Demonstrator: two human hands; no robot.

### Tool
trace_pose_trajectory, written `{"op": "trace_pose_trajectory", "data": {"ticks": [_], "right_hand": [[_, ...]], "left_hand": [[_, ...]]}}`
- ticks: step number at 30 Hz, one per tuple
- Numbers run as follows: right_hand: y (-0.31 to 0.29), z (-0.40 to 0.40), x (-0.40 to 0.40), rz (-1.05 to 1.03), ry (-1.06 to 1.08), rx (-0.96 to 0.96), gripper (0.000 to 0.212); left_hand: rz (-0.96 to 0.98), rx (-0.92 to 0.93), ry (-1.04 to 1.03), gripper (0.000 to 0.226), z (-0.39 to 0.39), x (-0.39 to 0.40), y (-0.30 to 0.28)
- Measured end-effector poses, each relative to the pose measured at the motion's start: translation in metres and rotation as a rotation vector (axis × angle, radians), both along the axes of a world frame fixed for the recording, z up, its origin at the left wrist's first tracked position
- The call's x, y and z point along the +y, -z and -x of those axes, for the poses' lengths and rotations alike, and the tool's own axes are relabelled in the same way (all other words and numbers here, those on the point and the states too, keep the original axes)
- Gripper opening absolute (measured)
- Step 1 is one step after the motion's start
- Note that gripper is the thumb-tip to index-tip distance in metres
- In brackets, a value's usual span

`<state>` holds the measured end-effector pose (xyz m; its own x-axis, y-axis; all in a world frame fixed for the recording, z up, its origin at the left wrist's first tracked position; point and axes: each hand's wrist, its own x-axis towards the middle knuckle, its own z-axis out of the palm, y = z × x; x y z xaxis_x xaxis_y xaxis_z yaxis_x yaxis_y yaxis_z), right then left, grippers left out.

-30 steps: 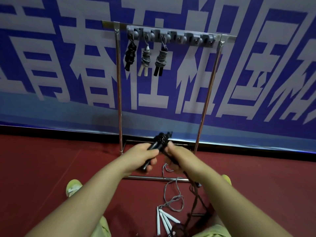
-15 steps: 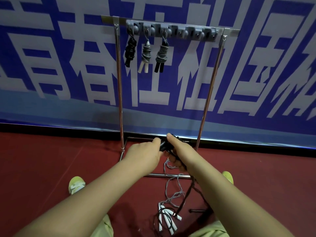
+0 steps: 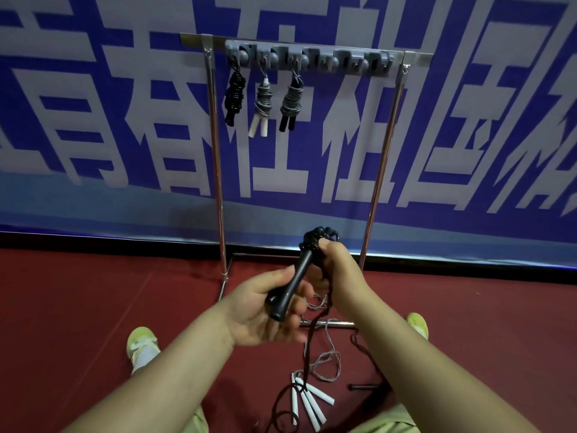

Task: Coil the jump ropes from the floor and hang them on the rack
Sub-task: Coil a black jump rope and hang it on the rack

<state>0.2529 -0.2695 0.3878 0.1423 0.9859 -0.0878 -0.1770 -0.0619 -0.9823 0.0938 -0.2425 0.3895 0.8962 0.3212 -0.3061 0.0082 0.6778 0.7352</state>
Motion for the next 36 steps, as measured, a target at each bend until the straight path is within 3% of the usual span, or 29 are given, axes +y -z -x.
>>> {"op": "trace_pose_trajectory", "data": {"ticks": [4, 6, 8, 14, 18, 22, 25, 27, 29, 31, 36], "right_hand": [[-0.003, -0.004, -0.002, -0.078, -0.086, -0.057, 0.038], [-0.006, -0.005, -0.005, -0.061, -0.094, -0.2, 0.045], [-0.008, -0.005, -0.008, -0.027, -0.07, -0.346, 0.053], [-0.012, -0.001, -0.008, 0.058, -0.004, -0.482, 0.054], [-0.015, -0.001, -0.004, 0.119, 0.033, -0.617, 0.056], [-0.018, -0.002, -0.005, 0.167, 0.01, -0.531, 0.067], [-0.018, -0.001, -0.007, 0.207, 0.031, -0.368, 0.075], [-0.022, 0.002, -0.01, 0.207, 0.091, -0.291, 0.068], [-0.028, 0.005, -0.015, 0.182, 0.151, -0.25, 0.053], [-0.035, 0.007, -0.022, 0.121, 0.166, -0.239, 0.045], [-0.058, 0.014, -0.047, -0.043, 0.08, -0.192, 0.036]], "left_hand": [[-0.015, 0.004, -0.164, 0.029, -0.005, -0.004, -0.008], [-0.11, 0.061, -0.22, 0.021, -0.004, -0.002, -0.015], [-0.286, 0.131, -0.273, 0.015, -0.003, 0.002, -0.015], [-0.905, 0.453, -0.361, 0.014, -0.003, 0.016, -0.008], [-1.179, 0.64, -0.337, 0.01, -0.003, 0.017, -0.008], [-1.61, 0.955, -0.264, 0.016, -0.005, 0.01, -0.014], [-1.865, 1.065, -0.271, 0.024, -0.012, 0.0, -0.018], [-1.973, 1.078, -0.288, 0.024, -0.015, -0.007, -0.022], [-1.898, 1.017, -0.293, 0.025, -0.016, -0.013, -0.028], [-1.645, 0.881, -0.248, 0.025, -0.013, -0.018, -0.035], [-0.677, 0.327, -0.087, 0.038, 0.007, -0.036, -0.051]]}}
